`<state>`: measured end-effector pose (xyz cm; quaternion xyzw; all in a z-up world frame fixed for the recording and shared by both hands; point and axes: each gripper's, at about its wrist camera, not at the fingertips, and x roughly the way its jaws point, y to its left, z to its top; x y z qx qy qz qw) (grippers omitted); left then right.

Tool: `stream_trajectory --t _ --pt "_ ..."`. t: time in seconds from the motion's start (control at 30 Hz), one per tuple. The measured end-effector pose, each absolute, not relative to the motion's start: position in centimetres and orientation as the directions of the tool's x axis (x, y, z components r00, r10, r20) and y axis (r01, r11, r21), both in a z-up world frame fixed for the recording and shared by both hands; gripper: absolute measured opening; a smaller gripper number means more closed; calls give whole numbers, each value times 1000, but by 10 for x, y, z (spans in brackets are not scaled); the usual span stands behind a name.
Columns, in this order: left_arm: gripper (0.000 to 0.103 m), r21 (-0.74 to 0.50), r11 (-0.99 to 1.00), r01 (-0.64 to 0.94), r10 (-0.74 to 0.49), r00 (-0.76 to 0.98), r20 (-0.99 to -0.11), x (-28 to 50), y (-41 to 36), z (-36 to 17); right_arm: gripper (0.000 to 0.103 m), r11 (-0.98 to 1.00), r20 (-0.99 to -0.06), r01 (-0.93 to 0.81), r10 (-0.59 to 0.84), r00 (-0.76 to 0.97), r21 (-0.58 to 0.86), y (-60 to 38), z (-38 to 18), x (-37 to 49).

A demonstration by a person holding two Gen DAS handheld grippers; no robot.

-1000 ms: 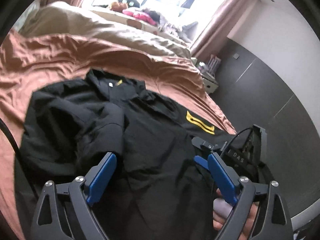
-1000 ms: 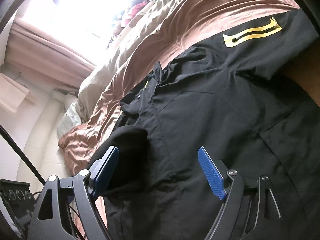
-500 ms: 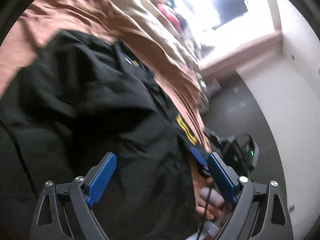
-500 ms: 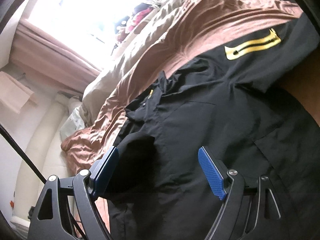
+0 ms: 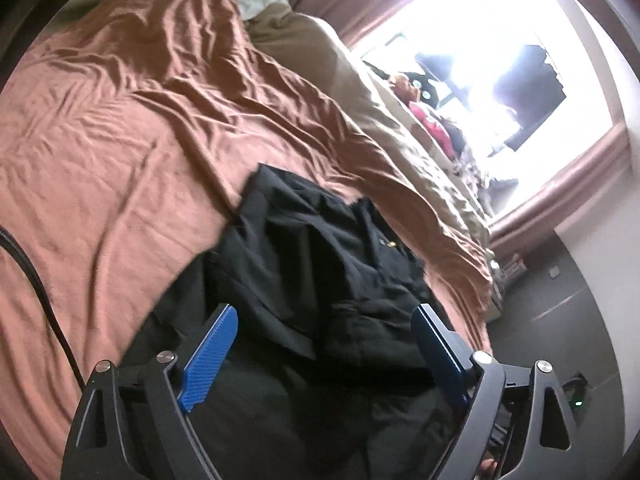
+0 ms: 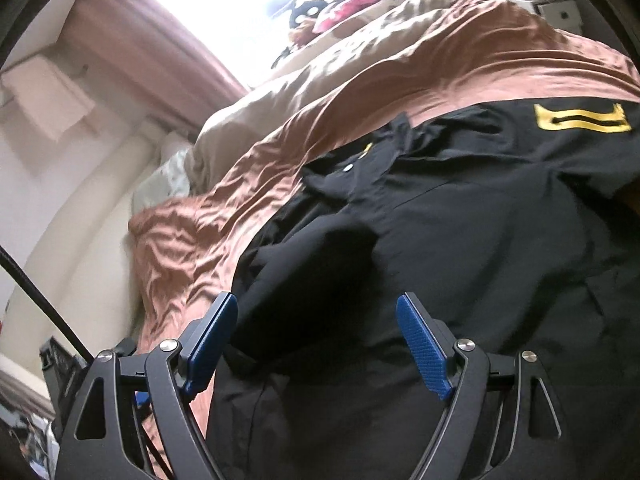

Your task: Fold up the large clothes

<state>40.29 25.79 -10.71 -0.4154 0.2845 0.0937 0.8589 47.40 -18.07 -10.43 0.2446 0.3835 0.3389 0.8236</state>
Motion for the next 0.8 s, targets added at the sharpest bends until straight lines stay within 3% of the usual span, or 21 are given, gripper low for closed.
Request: stream_trajectory --t 0.2,0.3,0.5,0.8 --pt "77 -654 590 -474 -64 780 -622 401 283 -144 81 676 -521 -440 736 432 591 -123 -106 478" --pt "77 -663 550 -509 -62 766 -640 397 293 -159 81 724 -585 -440 690 427 532 -97 -116 488" --pt "77 -640 562 -524 -62 745 -664 401 295 -165 81 803 -663 -325 596 453 500 -104 -138 514" --pt "77 -618 572 -540 -46 731 -681 401 289 -165 81 895 -723 -59 394 568 441 -199 -152 537"
